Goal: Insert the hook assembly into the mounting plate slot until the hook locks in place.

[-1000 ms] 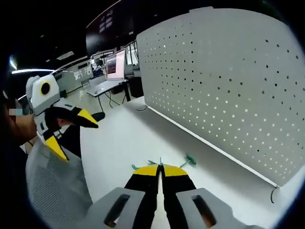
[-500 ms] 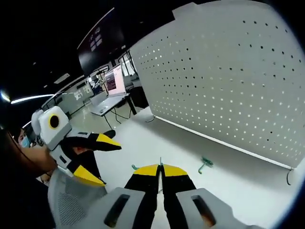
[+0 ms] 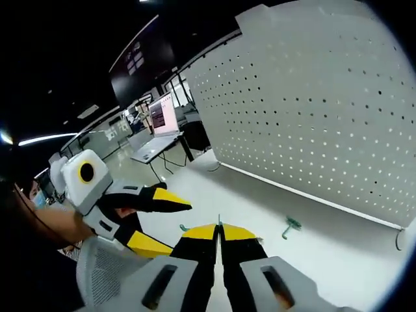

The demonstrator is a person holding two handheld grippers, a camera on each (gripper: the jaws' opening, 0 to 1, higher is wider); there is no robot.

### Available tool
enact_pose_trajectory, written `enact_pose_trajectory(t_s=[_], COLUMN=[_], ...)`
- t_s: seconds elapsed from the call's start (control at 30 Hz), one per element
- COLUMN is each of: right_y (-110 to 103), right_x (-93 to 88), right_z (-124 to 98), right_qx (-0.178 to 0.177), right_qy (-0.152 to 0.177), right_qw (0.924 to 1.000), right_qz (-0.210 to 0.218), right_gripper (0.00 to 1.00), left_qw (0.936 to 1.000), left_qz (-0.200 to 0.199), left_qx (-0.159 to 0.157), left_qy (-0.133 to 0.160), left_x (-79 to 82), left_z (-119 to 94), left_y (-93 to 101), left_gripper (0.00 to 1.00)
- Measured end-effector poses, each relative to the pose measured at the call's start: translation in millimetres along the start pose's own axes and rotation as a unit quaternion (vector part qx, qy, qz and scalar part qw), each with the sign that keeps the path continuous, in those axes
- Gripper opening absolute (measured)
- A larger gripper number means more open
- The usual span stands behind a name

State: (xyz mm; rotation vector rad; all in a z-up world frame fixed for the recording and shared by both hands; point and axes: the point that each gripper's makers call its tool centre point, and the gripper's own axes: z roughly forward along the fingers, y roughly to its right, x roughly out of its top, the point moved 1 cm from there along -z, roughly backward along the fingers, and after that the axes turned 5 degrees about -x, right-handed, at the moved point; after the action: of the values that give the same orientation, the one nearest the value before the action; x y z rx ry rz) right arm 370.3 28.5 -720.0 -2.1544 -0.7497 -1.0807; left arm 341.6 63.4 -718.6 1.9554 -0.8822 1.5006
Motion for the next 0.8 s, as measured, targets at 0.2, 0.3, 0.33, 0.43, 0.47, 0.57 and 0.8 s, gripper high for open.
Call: enact_pose_trajectory(t_s=[0.2, 0.3, 0.33, 0.43, 0.47, 0.57, 0.8], right_y=[-4, -6, -6, -8, -8, -9, -12], right_x=[1.1, 1.6, 1.8, 1.7, 1.6, 0.9, 0.2], right_z=[0, -1, -1, -1, -1, -1, 0], right_qx=[0.005, 0.007, 0.008, 0.01, 0.01, 0.013, 0.017], right_qy=[0.001, 0.002, 0.002, 0.002, 0.002, 0.0, -0.002], right_qw=[1.0, 1.0, 0.9999, 0.9999, 0.9999, 0.9999, 0.9998], right_qz=[0.004, 0.006, 0.007, 0.008, 0.009, 0.011, 0.014], right_gripper=[0.0, 0.0, 0.0, 0.0, 0.0, 0.0, 0.0], left_qw=[0.9999, 0.9997, 0.9996, 0.9994, 0.9994, 0.999, 0.998], left_qz=[0.014, 0.021, 0.024, 0.03, 0.032, 0.043, 0.062], left_qx=[0.006, 0.007, 0.009, 0.011, 0.011, 0.01, 0.01], left_qy=[-0.003, -0.006, -0.007, -0.01, -0.011, -0.011, -0.008], left_x=[0.6, 0.2, -0.2, -1.9, -2.1, -1.8, 0.6], left_z=[5, 6, 6, 7, 8, 8, 11], left_y=[-0.4, -1.1, -1.8, -3.0, -3.1, -2.8, -2.2], left_gripper=[0.32, 0.29, 0.27, 0.24, 0.23, 0.2, 0.12])
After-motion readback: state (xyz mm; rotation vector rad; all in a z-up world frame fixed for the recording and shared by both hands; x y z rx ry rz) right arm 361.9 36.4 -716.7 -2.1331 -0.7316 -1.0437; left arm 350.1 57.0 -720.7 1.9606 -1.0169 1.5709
